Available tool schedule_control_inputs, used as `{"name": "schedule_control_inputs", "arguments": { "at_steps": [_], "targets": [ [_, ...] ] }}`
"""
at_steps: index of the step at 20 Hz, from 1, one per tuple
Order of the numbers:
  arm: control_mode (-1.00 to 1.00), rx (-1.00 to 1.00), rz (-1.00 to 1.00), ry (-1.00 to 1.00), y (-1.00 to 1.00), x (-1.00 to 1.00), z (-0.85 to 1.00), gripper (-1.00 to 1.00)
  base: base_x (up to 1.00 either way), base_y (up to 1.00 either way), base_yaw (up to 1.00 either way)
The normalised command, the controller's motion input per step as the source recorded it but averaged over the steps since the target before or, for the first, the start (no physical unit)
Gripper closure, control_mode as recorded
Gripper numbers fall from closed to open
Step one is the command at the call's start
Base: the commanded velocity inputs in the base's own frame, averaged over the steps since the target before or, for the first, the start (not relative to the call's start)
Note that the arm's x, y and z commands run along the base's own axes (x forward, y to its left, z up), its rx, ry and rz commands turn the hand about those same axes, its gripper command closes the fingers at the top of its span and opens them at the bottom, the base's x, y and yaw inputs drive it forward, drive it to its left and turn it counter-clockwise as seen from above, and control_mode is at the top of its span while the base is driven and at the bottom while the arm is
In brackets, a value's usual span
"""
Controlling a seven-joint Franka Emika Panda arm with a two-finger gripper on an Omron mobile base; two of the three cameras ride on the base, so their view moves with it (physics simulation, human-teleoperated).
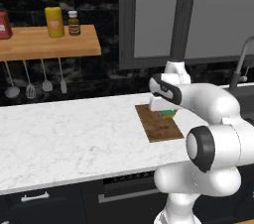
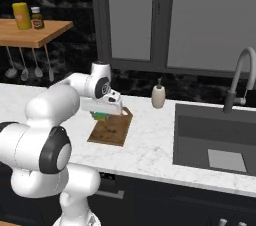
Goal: Pick up the sponge from the counter and clean the cutting board by briefly scrubbing or pressing down on the cutting board. Once finished, release the sponge.
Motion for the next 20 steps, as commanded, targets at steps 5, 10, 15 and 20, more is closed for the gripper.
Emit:
{"name": "schedule_control_inputs", "arguments": {
  "at_steps": [5,10,15,20],
  "targets": [
    [-1.00,0.07,0.00,-0.09,0.00,0.00,-0.43,1.00,0.00,0.00,0.00],
    [-1.00,0.00,0.00,0.07,0.01,0.10,-0.13,1.00,0.00,0.00,0.00],
    [-1.00,0.00,0.00,0.12,0.03,0.14,-0.08,1.00,0.00,0.00,0.00],
    [-1.00,0.00,0.00,-0.02,0.23,0.01,-0.44,1.00,0.00,0.00,0.00]
  ]
}}
